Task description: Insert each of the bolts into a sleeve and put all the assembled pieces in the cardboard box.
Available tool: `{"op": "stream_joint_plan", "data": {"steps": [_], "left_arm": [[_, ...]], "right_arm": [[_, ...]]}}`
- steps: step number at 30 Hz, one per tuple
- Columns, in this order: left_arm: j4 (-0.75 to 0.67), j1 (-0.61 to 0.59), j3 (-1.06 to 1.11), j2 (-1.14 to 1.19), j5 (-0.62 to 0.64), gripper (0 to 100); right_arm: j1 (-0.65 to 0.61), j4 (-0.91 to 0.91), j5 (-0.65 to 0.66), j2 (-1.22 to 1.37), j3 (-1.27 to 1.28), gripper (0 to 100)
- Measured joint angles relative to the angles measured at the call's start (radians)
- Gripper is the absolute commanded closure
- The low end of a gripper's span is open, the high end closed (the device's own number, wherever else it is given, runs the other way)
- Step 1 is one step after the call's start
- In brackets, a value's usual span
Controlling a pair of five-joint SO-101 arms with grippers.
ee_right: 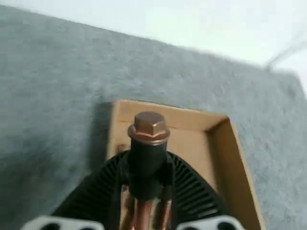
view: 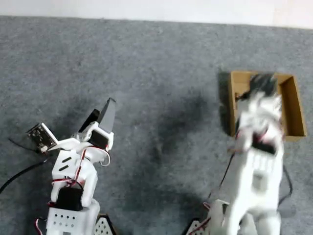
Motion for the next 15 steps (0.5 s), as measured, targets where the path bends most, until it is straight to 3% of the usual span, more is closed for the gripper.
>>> {"op": "stream_joint_plan", "data": {"steps": [3,10,15], "left_arm": [[0.000,0.000,0.000,0.000,0.000,78],[0.000,0.000,0.000,0.000,0.000,78],[0.000,0.000,0.000,0.000,0.000,78]], "right_arm": [[0.063,0.066,-0.031,0.331,-0.261,99.0],[0.101,0.422,-0.041,0.875,-0.798,98.4],[0.098,0.597,-0.041,1.034,-1.023,82.4]]}}
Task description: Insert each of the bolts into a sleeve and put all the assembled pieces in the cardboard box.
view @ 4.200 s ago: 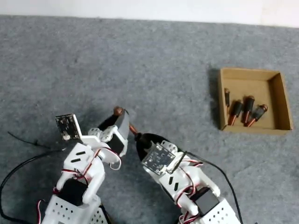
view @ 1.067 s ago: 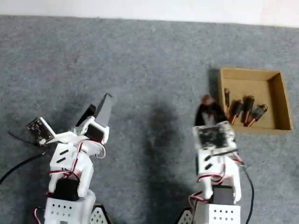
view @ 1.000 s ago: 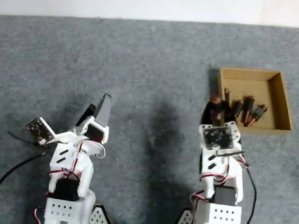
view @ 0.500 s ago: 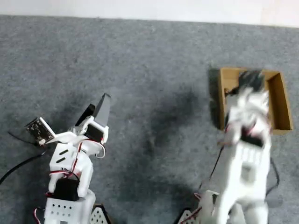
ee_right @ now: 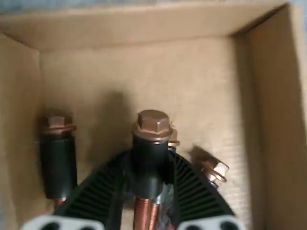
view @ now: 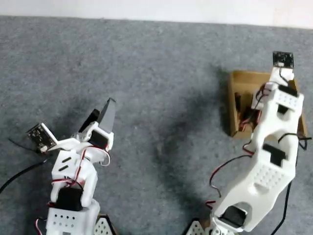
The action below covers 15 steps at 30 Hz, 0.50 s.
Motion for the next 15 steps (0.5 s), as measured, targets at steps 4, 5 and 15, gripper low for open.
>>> {"op": "stream_joint_plan", "data": {"steps": [4,5,15], "left_arm": [[0.000,0.000,0.000,0.000,0.000,78],[0.000,0.000,0.000,0.000,0.000,78],[0.000,0.000,0.000,0.000,-0.037,78]], "right_arm": [[-0.006,0.068,0.000,0.014,-0.083,79.6],[-0.011,0.084,0.000,0.014,-0.089,79.6],[-0.018,0.192,-0.078,-0.087,-0.098,79.6]]}}
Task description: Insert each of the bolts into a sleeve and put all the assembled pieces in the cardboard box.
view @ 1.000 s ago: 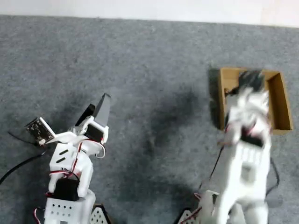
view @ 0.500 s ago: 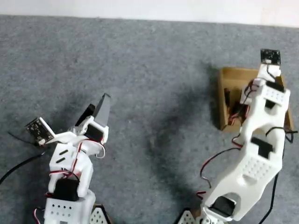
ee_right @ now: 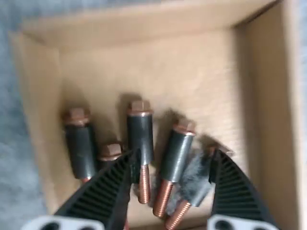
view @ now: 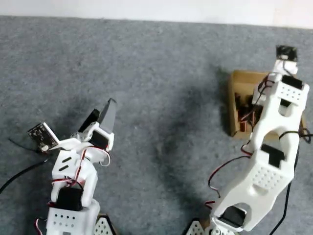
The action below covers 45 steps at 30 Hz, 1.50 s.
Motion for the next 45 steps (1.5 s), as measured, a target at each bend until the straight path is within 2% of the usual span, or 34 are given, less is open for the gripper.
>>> {"op": "stream_joint_plan", "data": {"steps": [7,13,18,24,28,35,39,45], "left_arm": [[0.000,0.003,0.000,0.000,-0.028,78],[0.003,0.121,0.000,0.000,-0.152,78],[0.038,0.173,0.000,0.000,-0.232,78],[0.057,0.181,0.000,0.000,-0.287,78],[0.109,0.181,0.000,0.000,-0.334,78],[0.272,0.181,0.000,0.000,-0.423,78],[0.379,0.163,0.000,0.000,-0.473,78],[0.539,0.144,0.000,0.000,-0.609,78]], "right_arm": [[-0.095,-0.005,-0.015,-0.295,0.279,79.6],[-0.219,-0.219,-0.021,-0.672,0.779,79.6],[-0.305,-0.436,-0.021,-1.014,1.267,79.6],[-0.362,-0.502,-0.041,-1.392,1.692,79.6],[-0.365,-0.503,-0.120,-1.631,1.814,79.6],[-0.371,-0.502,-0.164,-2.028,1.947,79.6],[-0.370,-0.356,-0.169,-2.182,1.947,79.6],[-0.371,-0.152,-0.169,-2.205,1.947,79.6]]}}
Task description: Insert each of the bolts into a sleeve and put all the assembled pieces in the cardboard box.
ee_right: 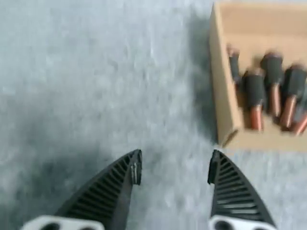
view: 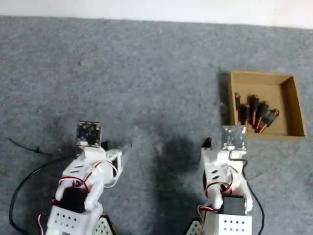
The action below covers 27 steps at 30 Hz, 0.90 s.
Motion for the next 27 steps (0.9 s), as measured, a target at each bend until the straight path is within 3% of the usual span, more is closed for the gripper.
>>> {"op": "stream_joint_plan", "data": {"steps": [8,13,27], "left_arm": [[0.124,-0.040,0.000,0.000,-0.155,78],[0.146,-0.094,0.000,0.000,-0.155,78],[0.149,-0.101,0.000,0.000,-0.163,78]], "right_arm": [[0.000,0.288,0.000,0.000,0.000,79.6],[0.000,0.299,0.000,-0.002,0.000,79.6],[0.000,0.299,0.000,-0.002,0.000,79.6]]}}
